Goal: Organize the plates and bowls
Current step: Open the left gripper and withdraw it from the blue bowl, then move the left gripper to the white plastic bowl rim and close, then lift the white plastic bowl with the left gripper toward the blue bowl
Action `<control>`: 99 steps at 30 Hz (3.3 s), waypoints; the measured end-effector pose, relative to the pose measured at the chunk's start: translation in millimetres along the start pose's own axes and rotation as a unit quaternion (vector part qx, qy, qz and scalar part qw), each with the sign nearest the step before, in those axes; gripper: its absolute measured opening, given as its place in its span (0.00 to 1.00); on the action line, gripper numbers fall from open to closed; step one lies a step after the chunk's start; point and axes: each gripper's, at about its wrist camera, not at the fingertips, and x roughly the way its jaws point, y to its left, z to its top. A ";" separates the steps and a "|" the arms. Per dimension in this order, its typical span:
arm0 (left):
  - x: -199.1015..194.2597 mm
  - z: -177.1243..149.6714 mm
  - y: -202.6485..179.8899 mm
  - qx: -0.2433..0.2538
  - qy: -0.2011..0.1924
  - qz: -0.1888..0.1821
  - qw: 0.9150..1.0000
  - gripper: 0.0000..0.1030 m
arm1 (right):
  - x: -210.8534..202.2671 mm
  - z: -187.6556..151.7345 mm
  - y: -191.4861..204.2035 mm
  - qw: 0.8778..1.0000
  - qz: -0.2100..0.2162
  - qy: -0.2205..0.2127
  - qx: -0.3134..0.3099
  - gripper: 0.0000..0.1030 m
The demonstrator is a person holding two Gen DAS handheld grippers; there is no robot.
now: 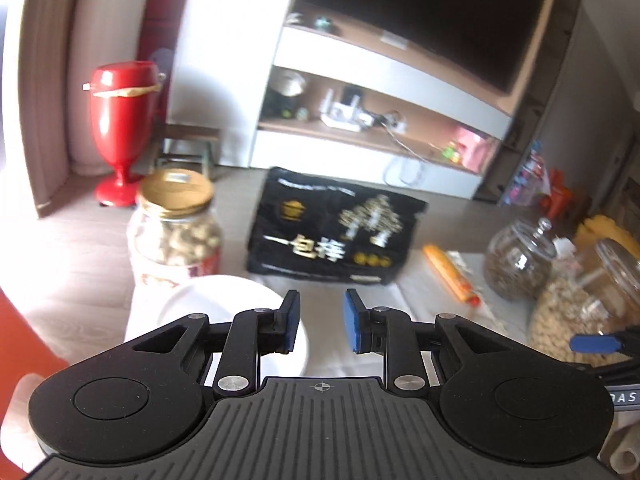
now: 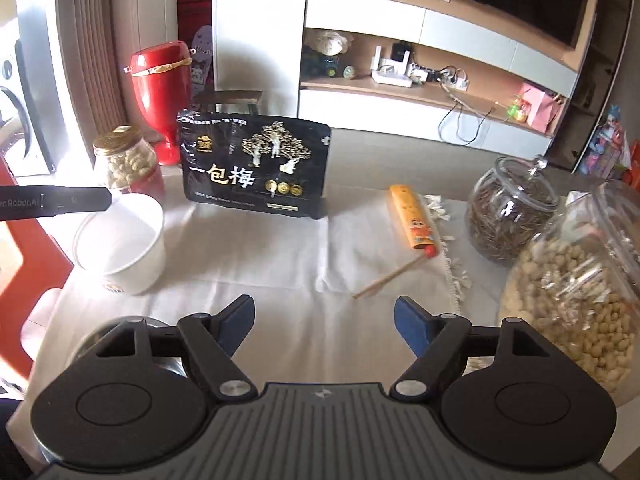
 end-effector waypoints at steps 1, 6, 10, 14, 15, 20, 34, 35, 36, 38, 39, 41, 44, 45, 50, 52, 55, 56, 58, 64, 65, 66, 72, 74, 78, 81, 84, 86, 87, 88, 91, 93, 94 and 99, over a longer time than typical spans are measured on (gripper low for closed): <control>3.7 2.0 23.8 -0.032 -0.007 0.008 0.999 0.26 | 9.1 7.7 5.6 1.000 0.011 0.011 0.007 0.75; 28.4 0.2 100.0 -0.143 0.023 0.026 0.989 0.26 | 63.3 34.0 58.7 0.998 0.037 0.042 -0.005 0.75; 49.7 -8.1 113.1 -0.157 0.054 0.022 0.986 0.26 | 99.9 46.6 98.8 0.995 0.068 0.067 -0.019 0.75; 61.2 -19.4 112.5 -0.134 0.068 0.078 0.986 0.26 | 129.2 57.8 131.4 0.993 0.095 0.065 -0.010 0.75; 64.2 -21.7 115.1 -0.134 0.074 0.085 0.985 0.26 | 135.7 59.1 137.3 0.993 0.098 0.066 -0.007 0.75; 85.4 -31.8 128.1 -0.146 0.112 0.089 0.979 0.26 | 179.0 56.2 163.7 0.989 0.093 0.115 0.002 0.72; 97.5 -44.4 107.3 -0.187 0.143 -0.058 0.970 0.43 | 175.4 40.7 135.5 0.977 0.125 0.170 0.044 0.26; 100.7 -45.1 103.8 -0.182 0.144 -0.055 0.971 0.42 | 172.9 40.0 134.4 0.977 0.125 0.170 0.039 0.26; 105.6 -46.9 99.1 -0.172 0.149 -0.047 0.973 0.42 | 172.1 38.8 134.0 0.977 0.123 0.170 0.035 0.26; 113.3 -50.0 93.6 -0.161 0.154 -0.037 0.974 0.42 | 176.3 37.8 134.3 0.978 0.114 0.174 0.027 0.27; 118.2 -52.3 91.7 -0.159 0.157 -0.032 0.974 0.42 | 179.9 37.7 134.4 0.978 0.110 0.176 0.027 0.27; 123.4 -55.0 89.4 -0.158 0.161 -0.031 0.974 0.41 | 187.6 39.2 134.0 0.980 0.096 0.171 0.033 0.27; 126.7 -56.3 87.6 -0.153 0.160 -0.027 0.975 0.41 | 203.9 40.4 128.1 0.979 0.089 0.175 0.056 0.28; 128.0 -56.3 87.6 -0.152 0.160 -0.025 0.975 0.41 | 207.8 40.3 126.7 0.978 0.090 0.179 0.063 0.29; 136.7 -57.7 91.8 -0.160 0.167 -0.015 0.973 0.31 | 222.3 37.6 125.5 0.975 0.092 0.190 0.074 0.29; 141.3 -58.9 93.3 -0.160 0.172 -0.012 0.972 0.29 | 226.9 36.3 123.2 0.973 0.095 0.195 0.083 0.29; 145.7 -60.9 93.5 -0.160 0.177 -0.011 0.971 0.25 | 233.0 32.4 120.6 0.969 0.099 0.206 0.094 0.29; 146.2 -60.4 92.7 -0.160 0.179 -0.008 0.971 0.22 | 233.3 31.1 121.0 0.969 0.097 0.207 0.093 0.29; 144.1 -58.6 89.9 -0.156 0.181 0.003 0.971 0.20 | 230.9 30.3 122.5 0.971 0.095 0.204 0.087 0.27; 106.5 -41.1 67.9 -0.125 0.150 -0.004 0.981 0.20 | 188.8 35.3 122.7 0.977 0.110 0.165 0.079 0.27; 96.8 -38.3 65.3 -0.128 0.144 -0.018 0.981 0.20 | 175.1 37.0 120.5 0.980 0.107 0.151 0.073 0.27; 84.0 -34.9 61.9 -0.132 0.135 -0.039 0.981 0.23 | 163.7 38.4 117.5 0.982 0.106 0.139 0.068 0.27; 31.1 -33.2 14.2 -0.110 0.110 -0.124 0.980 0.24 | 77.2 28.0 73.4 0.986 0.130 0.091 0.053 0.26; 21.9 -40.4 -10.2 -0.098 0.114 -0.140 0.979 0.23 | 48.0 18.3 59.3 0.989 0.120 0.078 0.042 0.26; 4.3 -49.3 -69.6 -0.047 0.126 -0.169 0.976 0.23 | 1.2 -10.3 24.2 0.993 0.085 0.066 0.042 0.27; -4.4 -53.6 -108.4 -0.004 0.120 -0.197 0.973 0.28 | -16.4 -32.5 -8.9 0.993 0.065 0.078 0.064 0.26; -2.1 -68.6 -133.7 0.017 0.122 -0.211 0.970 0.26 | -29.1 -48.6 -37.9 0.990 0.058 0.085 0.092 0.26; 6.8 -84.3 -138.7 0.020 0.141 -0.220 0.965 0.26 | -33.3 -59.4 -51.7 0.990 0.042 0.086 0.102 0.26; 11.4 -90.7 -139.8 0.024 0.153 -0.221 0.963 0.24 | -32.8 -63.5 -54.5 0.990 0.037 0.089 0.105 0.26; 16.9 -100.8 -140.2 0.027 0.175 -0.225 0.958 0.23 | -31.6 -70.1 -58.4 0.989 0.035 0.097 0.110 0.26; 40.3 -117.4 -133.2 0.012 0.229 -0.238 0.944 0.23 | -21.9 -90.0 -64.6 0.985 0.028 0.127 0.117 0.26; 49.6 -125.2 -129.4 0.006 0.249 -0.237 0.939 0.23 | -12.3 -100.1 -65.8 0.982 0.023 0.145 0.120 0.26; 52.7 -128.4 -127.0 0.005 0.254 -0.228 0.940 0.23 | -6.6 -103.8 -66.6 0.980 0.019 0.154 0.121 0.26; 46.2 -124.1 -123.1 0.013 0.238 -0.212 0.948 0.23 | 3.5 -107.1 -67.6 0.979 0.010 0.159 0.128 0.26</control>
